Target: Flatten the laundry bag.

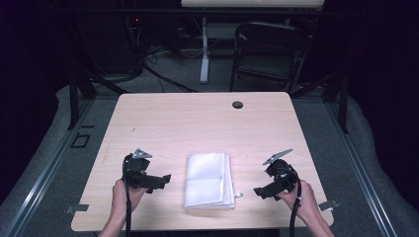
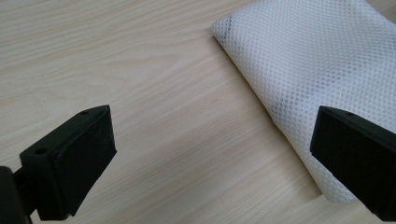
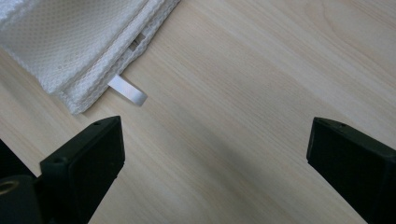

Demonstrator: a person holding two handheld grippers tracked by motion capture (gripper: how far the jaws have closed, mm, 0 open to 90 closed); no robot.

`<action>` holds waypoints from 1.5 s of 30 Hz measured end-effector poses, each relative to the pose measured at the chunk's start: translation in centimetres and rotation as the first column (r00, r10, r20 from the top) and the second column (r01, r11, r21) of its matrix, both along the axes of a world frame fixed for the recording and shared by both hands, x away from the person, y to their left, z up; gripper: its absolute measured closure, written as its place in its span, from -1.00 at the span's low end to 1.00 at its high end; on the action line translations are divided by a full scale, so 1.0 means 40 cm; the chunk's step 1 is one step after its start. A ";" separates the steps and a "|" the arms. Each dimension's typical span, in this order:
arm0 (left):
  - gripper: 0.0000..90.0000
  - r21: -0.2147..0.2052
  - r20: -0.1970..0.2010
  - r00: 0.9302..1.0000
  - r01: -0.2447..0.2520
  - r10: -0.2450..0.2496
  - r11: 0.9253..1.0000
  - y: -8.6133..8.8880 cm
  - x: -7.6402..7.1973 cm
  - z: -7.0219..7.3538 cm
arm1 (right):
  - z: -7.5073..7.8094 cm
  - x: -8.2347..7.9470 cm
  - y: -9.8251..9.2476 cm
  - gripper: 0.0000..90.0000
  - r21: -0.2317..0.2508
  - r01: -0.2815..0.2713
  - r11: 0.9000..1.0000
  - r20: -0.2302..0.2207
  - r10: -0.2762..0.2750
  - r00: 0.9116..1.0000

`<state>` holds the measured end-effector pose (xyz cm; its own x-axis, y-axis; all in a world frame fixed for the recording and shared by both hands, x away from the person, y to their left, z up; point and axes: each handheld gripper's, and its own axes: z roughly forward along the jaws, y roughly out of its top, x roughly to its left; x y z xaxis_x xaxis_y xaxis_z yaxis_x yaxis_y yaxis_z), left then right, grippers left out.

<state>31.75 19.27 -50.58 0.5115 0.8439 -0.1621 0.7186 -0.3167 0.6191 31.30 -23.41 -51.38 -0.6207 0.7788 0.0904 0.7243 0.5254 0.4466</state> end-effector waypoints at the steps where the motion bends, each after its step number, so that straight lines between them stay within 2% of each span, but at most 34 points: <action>1: -1.00 -0.006 0.000 1.000 0.001 -0.001 1.000 -0.001 -0.001 0.001 | 0.001 0.000 0.000 -0.91 -0.008 -0.007 1.000 -0.002 0.007 1.000; 8: -1.00 -0.021 0.009 1.000 0.023 -0.023 1.000 -0.011 -0.001 0.005 | 0.005 -0.007 0.006 -0.90 0.007 -0.014 1.000 -0.004 0.014 1.000; 10: -1.00 -0.031 0.012 0.999 0.034 -0.034 0.999 -0.014 -0.003 0.007 | 0.005 -0.008 0.006 -0.90 0.005 -0.010 1.000 -0.006 0.010 1.000; 11: -1.00 -0.031 0.012 0.999 0.034 -0.034 0.999 -0.014 -0.003 0.007 | 0.003 -0.010 0.008 -0.90 0.019 0.002 1.000 0.005 -0.002 1.000; 12: -0.99 -0.033 0.023 0.999 0.040 -0.040 0.999 -0.024 -0.006 0.011 | 0.006 -0.010 0.009 -0.89 0.002 -0.009 1.000 0.004 0.009 1.000; 15: -0.99 -0.036 0.032 0.998 0.058 -0.057 0.998 -0.037 -0.009 0.015 | 0.007 -0.013 0.010 -0.89 -0.006 -0.018 1.000 0.000 0.018 1.000; 16: -0.99 -0.032 0.039 0.996 0.077 -0.076 0.997 -0.055 -0.010 0.017 | 0.003 -0.015 0.013 -0.88 0.015 -0.007 1.000 0.001 0.007 1.000; 17: -0.99 -0.032 0.039 0.996 0.077 -0.076 0.997 -0.055 -0.010 0.017 | 0.003 -0.015 0.013 -0.88 0.015 -0.007 1.000 0.001 0.007 1.000; 19: -0.99 -0.055 0.043 0.993 0.110 -0.107 0.992 -0.084 -0.016 0.018 | 0.004 -0.014 0.012 -0.87 0.009 -0.013 1.000 -0.016 0.013 1.000; 20: -0.99 -0.065 0.033 0.991 0.133 -0.132 0.989 -0.093 -0.019 0.021 | 0.003 -0.014 0.013 -0.86 0.013 -0.014 1.000 -0.015 0.014 1.000; 21: -0.99 -0.053 0.051 0.988 0.147 -0.145 0.988 -0.105 -0.024 0.022 | 0.003 -0.014 0.015 -0.86 0.011 -0.012 1.000 -0.016 0.012 1.000; 24: -0.99 -0.048 0.049 0.982 0.185 -0.183 0.982 -0.119 -0.030 0.029 | 0.004 -0.013 0.016 -0.84 -0.002 -0.023 1.000 -0.020 0.022 1.000; 25: -0.99 -0.046 0.052 0.982 0.185 -0.182 0.982 -0.125 -0.032 0.030 | 0.001 -0.015 0.019 -0.84 0.021 -0.009 1.000 -0.010 0.009 1.000; 28: -0.99 -0.045 0.056 0.979 0.199 -0.197 0.979 -0.135 -0.032 0.029 | 0.002 -0.015 0.020 -0.82 0.021 -0.016 1.000 -0.010 0.016 1.000; 31: -0.99 -0.028 0.058 0.972 0.229 -0.227 0.973 -0.164 -0.035 0.027 | 0.005 -0.015 0.023 -0.77 0.016 -0.024 1.000 -0.014 0.024 1.000; 32: -0.98 -0.024 0.059 0.970 0.236 -0.234 0.972 -0.171 -0.036 0.026 | 0.004 -0.016 0.025 -0.77 0.038 -0.024 0.999 -0.018 0.025 1.000; 33: -0.97 -0.021 0.061 0.968 0.246 -0.244 0.969 -0.178 -0.035 0.024 | 0.004 -0.016 0.025 -0.76 0.025 -0.030 0.999 -0.018 0.031 0.999; 35: -0.96 -0.015 0.059 0.967 0.250 -0.249 0.968 -0.186 -0.035 0.021 | 0.004 -0.017 0.025 -0.75 0.026 -0.030 0.999 -0.015 0.030 0.999; 36: -0.95 -0.006 0.052 0.964 0.262 -0.261 0.965 -0.199 -0.033 0.014 | 0.003 -0.020 0.029 -0.73 0.045 -0.022 0.999 -0.010 0.023 1.000; 39: -0.95 0.001 0.048 0.961 0.271 -0.271 0.962 -0.210 -0.032 0.009 | 0.007 -0.020 0.031 -0.73 0.021 -0.043 0.999 -0.015 0.043 0.999; 41: -0.95 0.003 0.049 0.961 0.274 -0.274 0.962 -0.212 -0.034 0.008 | 0.007 -0.020 0.035 -0.72 0.032 -0.048 0.998 -0.011 0.048 0.999; 43: -0.94 0.000 0.043 0.958 0.284 -0.284 0.959 -0.217 -0.037 0.004 | 0.006 -0.022 0.040 -0.70 0.052 -0.048 0.997 -0.010 0.049 0.999; 44: -0.94 0.003 0.043 0.957 0.289 -0.288 0.957 -0.219 -0.038 0.001 | 0.008 -0.020 0.041 -0.69 0.036 -0.062 0.997 -0.011 0.063 0.998; 45: -0.93 0.010 0.037 0.954 0.296 -0.297 0.955 -0.222 -0.039 -0.001 | 0.007 -0.021 0.044 -0.68 0.052 -0.058 0.997 -0.014 0.059 0.998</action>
<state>30.18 10.40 -50.61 0.7445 0.6540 -0.1343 0.5680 -0.5148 0.6421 30.44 -21.64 -51.11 -0.6635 0.7351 0.1394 0.6999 0.5439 0.4629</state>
